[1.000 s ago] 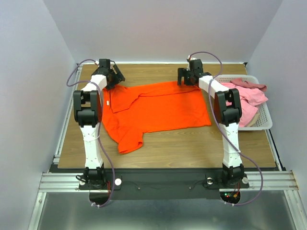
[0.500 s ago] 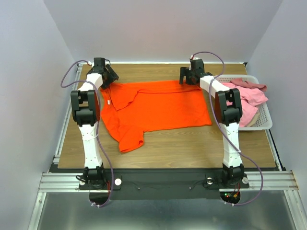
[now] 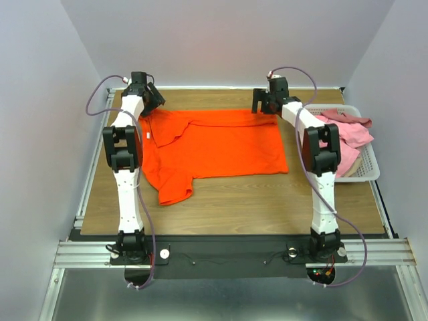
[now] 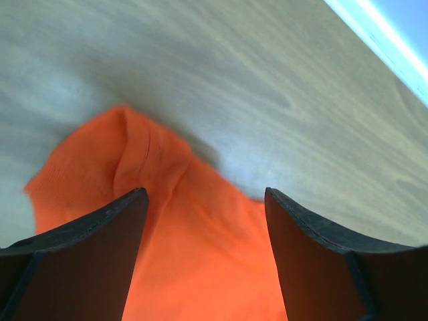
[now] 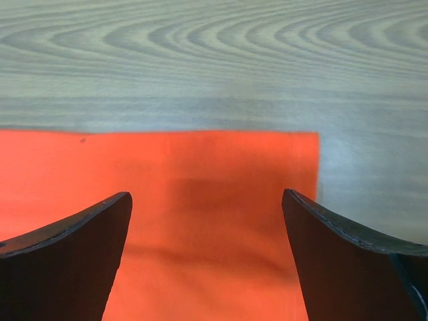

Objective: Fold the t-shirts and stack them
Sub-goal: Fold the tshirt

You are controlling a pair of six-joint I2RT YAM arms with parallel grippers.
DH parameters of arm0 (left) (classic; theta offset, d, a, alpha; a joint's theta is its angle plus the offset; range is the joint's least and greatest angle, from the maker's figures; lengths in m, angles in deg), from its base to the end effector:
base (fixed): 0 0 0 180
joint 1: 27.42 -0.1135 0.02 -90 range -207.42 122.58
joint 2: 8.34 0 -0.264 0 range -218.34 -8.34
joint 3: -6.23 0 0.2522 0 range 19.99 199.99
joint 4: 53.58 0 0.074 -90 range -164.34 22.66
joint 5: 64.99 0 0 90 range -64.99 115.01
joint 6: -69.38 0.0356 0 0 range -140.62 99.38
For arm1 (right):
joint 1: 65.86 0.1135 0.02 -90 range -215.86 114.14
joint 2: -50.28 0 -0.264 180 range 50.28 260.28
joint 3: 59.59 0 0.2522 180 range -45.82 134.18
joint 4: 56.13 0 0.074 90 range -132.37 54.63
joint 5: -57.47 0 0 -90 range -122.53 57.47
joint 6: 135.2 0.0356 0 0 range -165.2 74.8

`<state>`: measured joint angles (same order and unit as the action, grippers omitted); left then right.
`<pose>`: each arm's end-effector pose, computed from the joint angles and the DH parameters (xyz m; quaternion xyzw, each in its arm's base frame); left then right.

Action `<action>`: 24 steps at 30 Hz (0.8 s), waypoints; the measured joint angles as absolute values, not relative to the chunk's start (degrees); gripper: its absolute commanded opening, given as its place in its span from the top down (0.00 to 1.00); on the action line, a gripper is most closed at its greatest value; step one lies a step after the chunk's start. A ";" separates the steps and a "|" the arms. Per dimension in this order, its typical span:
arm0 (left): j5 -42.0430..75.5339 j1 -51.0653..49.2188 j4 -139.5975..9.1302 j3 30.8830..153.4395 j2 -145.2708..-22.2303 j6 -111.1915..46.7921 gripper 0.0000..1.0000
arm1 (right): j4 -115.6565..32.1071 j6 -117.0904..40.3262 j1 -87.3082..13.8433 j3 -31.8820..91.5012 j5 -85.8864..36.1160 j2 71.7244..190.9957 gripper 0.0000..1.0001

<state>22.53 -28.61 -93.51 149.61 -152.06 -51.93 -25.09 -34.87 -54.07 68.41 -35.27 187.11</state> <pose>0.5685 0.0103 0.1974 -0.2451 0.8734 -0.1282 0.4008 0.5347 0.1099 0.1852 -0.0014 0.9056 0.0600 0.4198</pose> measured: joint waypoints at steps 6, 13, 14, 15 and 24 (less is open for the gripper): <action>26.92 -26.06 -93.34 127.08 -130.91 -51.73 0.18 | -24.79 -34.69 -53.91 56.59 -34.18 170.04 0.00; 34.59 -15.22 -91.11 90.58 -89.75 -58.86 0.18 | -26.88 -29.95 -48.58 32.30 -37.80 145.96 0.00; 35.25 -14.52 -90.84 85.99 -86.21 -60.41 0.18 | -26.97 -28.86 -47.62 28.76 -38.26 143.77 0.00; 35.86 -14.10 -91.46 81.77 -83.63 -62.16 0.18 | -26.62 -27.77 -46.59 25.22 -38.44 142.15 0.00; 38.63 -11.28 -101.64 57.68 -80.05 -74.18 0.18 | -22.99 -20.82 -46.44 5.75 -42.61 133.19 0.00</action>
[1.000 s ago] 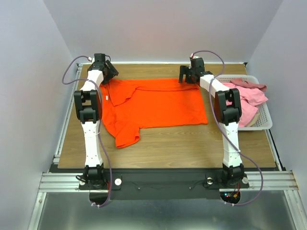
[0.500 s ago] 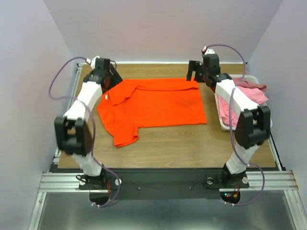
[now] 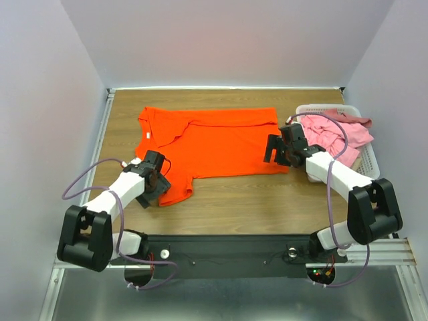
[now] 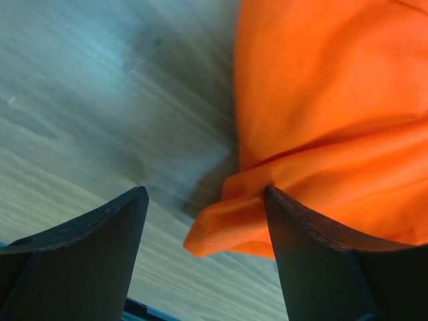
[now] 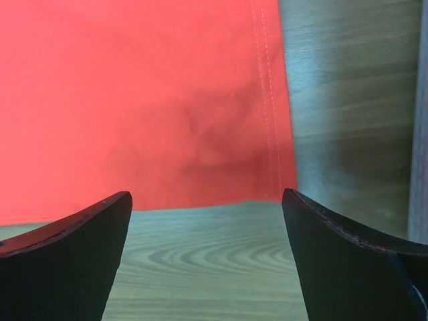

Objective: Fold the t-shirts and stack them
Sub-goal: Fold the tshirt

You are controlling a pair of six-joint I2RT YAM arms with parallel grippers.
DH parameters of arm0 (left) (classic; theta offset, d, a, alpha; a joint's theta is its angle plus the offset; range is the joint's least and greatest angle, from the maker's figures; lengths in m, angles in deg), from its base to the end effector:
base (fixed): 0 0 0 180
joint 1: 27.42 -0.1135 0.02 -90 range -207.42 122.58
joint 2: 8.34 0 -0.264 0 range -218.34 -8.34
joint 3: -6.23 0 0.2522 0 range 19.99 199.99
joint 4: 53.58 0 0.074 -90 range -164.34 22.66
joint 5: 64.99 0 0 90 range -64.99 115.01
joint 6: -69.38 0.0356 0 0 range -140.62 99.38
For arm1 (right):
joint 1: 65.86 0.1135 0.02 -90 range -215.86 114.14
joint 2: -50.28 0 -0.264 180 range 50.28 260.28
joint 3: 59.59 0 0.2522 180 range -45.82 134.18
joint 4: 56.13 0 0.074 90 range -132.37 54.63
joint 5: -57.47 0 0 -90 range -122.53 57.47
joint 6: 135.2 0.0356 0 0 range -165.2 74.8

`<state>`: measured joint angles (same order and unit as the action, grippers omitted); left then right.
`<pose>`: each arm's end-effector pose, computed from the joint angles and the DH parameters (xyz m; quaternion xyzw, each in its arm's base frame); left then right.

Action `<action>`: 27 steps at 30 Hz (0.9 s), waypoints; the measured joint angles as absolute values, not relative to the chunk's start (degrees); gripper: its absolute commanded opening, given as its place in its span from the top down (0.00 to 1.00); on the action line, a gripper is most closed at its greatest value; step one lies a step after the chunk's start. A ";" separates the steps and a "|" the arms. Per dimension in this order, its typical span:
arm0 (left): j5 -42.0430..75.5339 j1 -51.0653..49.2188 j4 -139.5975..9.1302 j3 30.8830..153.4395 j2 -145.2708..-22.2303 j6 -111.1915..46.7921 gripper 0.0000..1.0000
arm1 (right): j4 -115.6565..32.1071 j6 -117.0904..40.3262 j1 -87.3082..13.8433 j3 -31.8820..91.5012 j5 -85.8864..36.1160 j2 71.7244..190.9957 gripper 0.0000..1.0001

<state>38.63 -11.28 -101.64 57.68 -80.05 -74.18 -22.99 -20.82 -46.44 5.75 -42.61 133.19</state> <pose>0.2078 -0.0514 0.1759 -0.3340 0.9165 -0.0111 0.2198 0.2821 0.0928 0.2149 0.0701 0.9360 0.0481 0.3416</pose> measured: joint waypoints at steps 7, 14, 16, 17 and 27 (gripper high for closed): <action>37.50 -10.52 -102.23 56.18 -73.25 -78.20 0.18 | -23.61 -19.22 -46.44 5.73 -44.51 130.11 0.00; 34.26 -9.10 -100.75 52.33 -74.10 -79.64 0.23 | -23.58 -18.39 -46.42 5.73 -46.09 130.13 0.00; 33.59 -8.59 -100.79 52.24 -74.06 -80.02 0.23 | -23.56 -18.35 -46.44 5.73 -46.39 130.11 0.00; 33.39 -8.35 -100.64 52.24 -74.04 -80.17 0.26 | -23.56 -18.32 -46.44 5.73 -46.57 130.09 0.00; 32.84 -7.52 -99.87 52.20 -73.75 -82.01 0.98 | -23.61 -16.92 -46.42 5.48 -48.12 129.00 0.00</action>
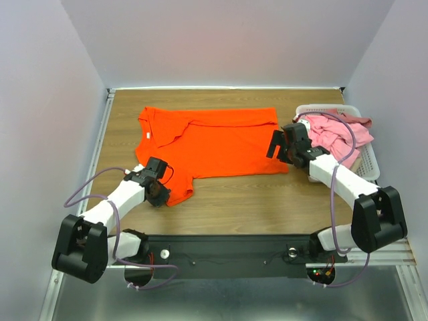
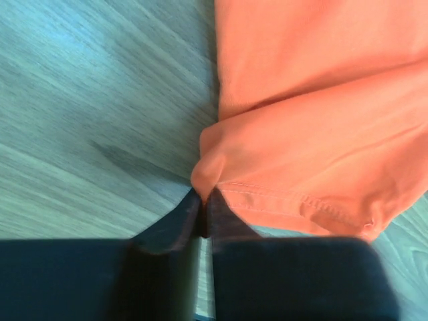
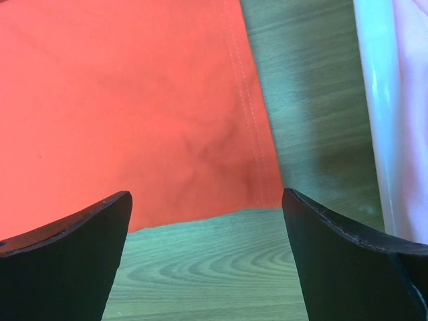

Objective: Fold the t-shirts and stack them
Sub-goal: Fold the tshirt

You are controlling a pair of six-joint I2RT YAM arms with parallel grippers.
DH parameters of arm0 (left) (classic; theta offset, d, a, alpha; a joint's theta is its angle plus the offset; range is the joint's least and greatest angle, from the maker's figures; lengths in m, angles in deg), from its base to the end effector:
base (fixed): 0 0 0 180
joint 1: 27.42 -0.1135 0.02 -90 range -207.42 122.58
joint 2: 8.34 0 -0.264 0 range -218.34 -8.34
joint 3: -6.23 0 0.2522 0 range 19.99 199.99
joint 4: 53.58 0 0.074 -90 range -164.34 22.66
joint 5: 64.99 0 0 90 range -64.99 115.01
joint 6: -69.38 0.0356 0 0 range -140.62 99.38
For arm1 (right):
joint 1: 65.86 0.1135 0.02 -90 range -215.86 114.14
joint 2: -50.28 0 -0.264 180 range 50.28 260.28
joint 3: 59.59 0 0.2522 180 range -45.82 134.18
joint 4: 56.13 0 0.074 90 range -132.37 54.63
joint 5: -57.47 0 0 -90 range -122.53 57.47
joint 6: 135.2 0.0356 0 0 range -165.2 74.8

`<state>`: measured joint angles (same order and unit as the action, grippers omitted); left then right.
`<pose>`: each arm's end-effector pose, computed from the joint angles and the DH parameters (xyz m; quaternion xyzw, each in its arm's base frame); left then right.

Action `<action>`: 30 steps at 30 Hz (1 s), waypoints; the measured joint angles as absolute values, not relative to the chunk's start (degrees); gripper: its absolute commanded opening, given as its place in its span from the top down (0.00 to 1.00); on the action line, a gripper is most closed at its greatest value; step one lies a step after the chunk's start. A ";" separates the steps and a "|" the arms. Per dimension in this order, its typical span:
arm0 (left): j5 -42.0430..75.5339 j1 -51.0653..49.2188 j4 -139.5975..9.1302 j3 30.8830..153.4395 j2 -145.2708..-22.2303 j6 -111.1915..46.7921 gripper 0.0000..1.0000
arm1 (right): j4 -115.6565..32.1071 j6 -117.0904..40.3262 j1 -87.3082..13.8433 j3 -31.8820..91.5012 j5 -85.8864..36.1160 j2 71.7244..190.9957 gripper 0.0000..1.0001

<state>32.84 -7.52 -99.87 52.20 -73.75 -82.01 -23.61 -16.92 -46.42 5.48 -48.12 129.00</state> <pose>0.1830 -0.0611 0.1700 -0.3589 0.9071 -0.0860 0.2026 0.2752 0.0870 0.2348 0.1213 0.9125 0.0345 0.3891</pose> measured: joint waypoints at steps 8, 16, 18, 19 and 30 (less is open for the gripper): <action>33.59 -7.52 -99.39 52.13 -74.47 -81.70 1.00 | -23.37 -13.93 -46.44 1.48 -49.28 126.75 0.00; 33.13 -7.52 -96.20 50.03 -70.08 -79.51 1.00 | -22.97 -9.84 -46.44 1.05 -48.36 132.47 0.09; 32.78 -7.52 -95.50 50.01 -70.12 -79.01 1.00 | -22.93 -8.75 -46.42 1.55 -48.65 134.96 0.12; 32.62 -7.52 -95.19 50.01 -70.17 -78.75 1.00 | -22.95 -8.27 -46.29 2.05 -48.93 136.47 0.14; 31.95 -7.52 -93.29 50.08 -73.10 -76.83 1.00 | -23.74 -4.07 -46.33 5.62 -52.12 142.96 0.32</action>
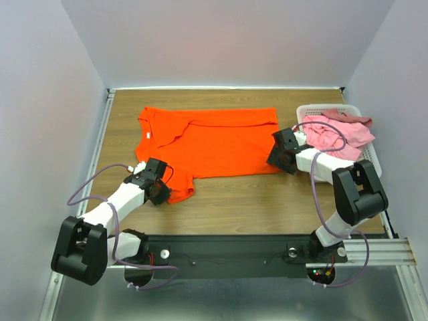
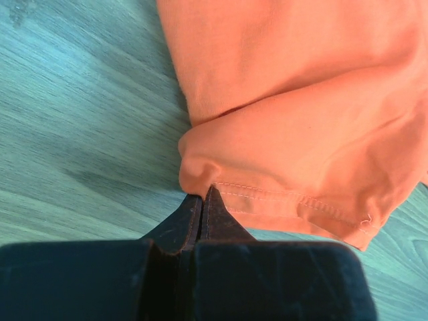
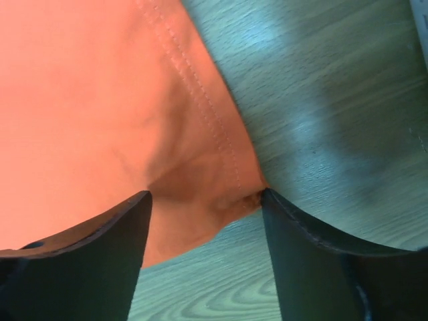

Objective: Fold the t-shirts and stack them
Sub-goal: Fold the tshirt

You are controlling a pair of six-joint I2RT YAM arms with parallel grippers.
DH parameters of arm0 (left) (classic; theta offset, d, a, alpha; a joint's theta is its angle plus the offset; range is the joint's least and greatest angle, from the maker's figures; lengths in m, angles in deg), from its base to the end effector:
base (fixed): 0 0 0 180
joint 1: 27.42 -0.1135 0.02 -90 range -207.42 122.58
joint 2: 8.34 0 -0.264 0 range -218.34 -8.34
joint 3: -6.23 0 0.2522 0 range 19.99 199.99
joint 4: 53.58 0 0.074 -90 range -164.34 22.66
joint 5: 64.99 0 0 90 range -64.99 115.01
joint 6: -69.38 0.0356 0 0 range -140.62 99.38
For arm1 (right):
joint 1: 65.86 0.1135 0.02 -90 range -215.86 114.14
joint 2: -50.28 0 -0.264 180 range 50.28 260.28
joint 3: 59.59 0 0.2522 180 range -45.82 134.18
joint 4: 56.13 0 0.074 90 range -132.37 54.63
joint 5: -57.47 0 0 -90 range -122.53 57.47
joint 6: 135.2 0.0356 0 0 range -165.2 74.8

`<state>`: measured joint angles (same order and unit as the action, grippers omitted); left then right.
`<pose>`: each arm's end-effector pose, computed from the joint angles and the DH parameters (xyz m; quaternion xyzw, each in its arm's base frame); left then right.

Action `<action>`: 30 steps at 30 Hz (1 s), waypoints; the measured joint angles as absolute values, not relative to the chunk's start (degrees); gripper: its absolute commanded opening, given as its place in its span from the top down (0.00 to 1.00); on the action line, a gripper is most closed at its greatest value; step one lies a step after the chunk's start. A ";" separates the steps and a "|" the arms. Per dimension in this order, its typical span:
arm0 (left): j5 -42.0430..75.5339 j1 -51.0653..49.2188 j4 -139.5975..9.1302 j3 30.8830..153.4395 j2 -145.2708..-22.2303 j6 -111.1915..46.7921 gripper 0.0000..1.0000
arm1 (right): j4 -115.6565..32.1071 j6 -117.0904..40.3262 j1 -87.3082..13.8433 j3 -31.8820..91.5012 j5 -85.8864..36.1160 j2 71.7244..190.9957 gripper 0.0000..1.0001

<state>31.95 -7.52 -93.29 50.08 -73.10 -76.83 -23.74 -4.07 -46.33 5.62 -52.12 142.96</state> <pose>0.1864 -0.0629 0.1670 -0.3154 0.9127 -0.1099 0.2354 0.2963 0.0924 0.1679 0.2217 0.9264 -0.0124 0.3041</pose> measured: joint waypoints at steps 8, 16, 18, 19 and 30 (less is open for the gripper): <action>31.86 -7.52 -93.64 50.89 -73.12 -76.63 1.00 | -24.31 -2.08 -46.37 4.28 -53.02 142.31 0.65; 29.96 -7.52 -93.64 53.60 -73.12 -75.23 1.00 | -24.63 -1.87 -46.37 3.08 -52.69 141.48 0.92; 29.50 -7.52 -93.40 55.02 -73.38 -74.73 1.00 | -24.61 -2.13 -46.37 3.19 -52.38 141.48 0.99; 29.43 -7.52 -93.25 55.63 -73.60 -74.53 1.00 | -24.61 -2.35 -46.37 3.23 -52.19 141.48 1.00; 29.32 -8.94 -92.79 69.49 -82.58 -70.31 1.00 | -23.93 -4.71 -46.37 8.89 -51.18 141.67 0.99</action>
<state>29.32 -8.94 -92.79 69.49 -82.58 -70.31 -23.93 -4.71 -46.37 8.89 -51.18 141.67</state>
